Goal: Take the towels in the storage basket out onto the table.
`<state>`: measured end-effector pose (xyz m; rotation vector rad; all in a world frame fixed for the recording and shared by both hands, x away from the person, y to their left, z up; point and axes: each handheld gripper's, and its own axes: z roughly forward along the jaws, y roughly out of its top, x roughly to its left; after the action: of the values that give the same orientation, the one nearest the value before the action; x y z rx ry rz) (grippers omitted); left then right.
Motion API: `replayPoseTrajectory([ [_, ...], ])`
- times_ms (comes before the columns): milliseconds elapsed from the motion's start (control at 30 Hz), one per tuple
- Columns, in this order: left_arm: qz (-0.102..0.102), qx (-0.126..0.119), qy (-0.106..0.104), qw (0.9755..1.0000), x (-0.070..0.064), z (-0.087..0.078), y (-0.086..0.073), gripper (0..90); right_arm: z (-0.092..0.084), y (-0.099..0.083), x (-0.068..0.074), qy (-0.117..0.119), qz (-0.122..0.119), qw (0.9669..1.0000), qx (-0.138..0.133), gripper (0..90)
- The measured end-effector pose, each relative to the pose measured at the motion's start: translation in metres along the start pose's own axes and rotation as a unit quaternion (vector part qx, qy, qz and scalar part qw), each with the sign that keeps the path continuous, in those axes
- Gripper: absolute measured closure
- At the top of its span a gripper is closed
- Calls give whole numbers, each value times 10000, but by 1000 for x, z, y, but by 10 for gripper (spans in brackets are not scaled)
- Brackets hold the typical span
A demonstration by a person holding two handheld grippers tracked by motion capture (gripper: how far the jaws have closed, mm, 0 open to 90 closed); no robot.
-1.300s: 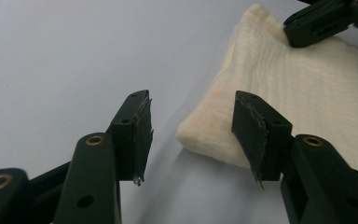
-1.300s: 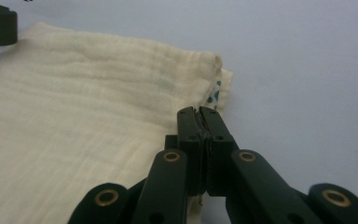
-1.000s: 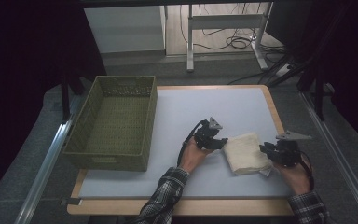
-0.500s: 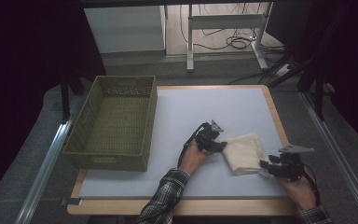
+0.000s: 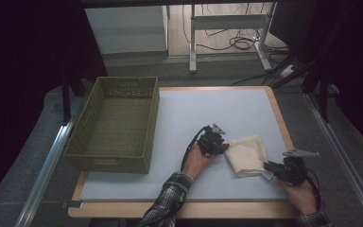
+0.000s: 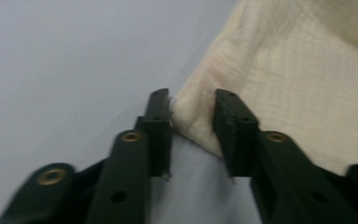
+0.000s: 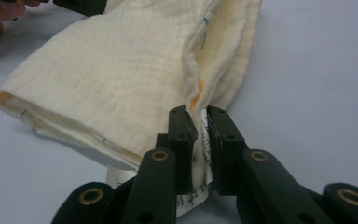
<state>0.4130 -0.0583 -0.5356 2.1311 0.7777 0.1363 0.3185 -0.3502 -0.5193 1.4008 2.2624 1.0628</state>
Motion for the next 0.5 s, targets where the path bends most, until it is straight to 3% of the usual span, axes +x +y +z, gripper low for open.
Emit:
replayPoseTrajectory([
  [33,24,8,-10,10000,-1,0,0,814,0,1,0,-8,-53,10000,3,820],
  [100,75,14,34,10000,-3,1,1,842,0,1,-1,56,-97,9999,9,821],
  [167,152,12,107,9998,-5,1,2,851,0,1,-4,148,-15,9999,16,823],
  [300,351,-50,347,9988,-9,-2,4,862,-1,4,0,34,-194,9998,26,824],
  [500,393,-225,455,9979,-7,-14,10,861,-6,9,6,47,-258,9996,-109,823],
])
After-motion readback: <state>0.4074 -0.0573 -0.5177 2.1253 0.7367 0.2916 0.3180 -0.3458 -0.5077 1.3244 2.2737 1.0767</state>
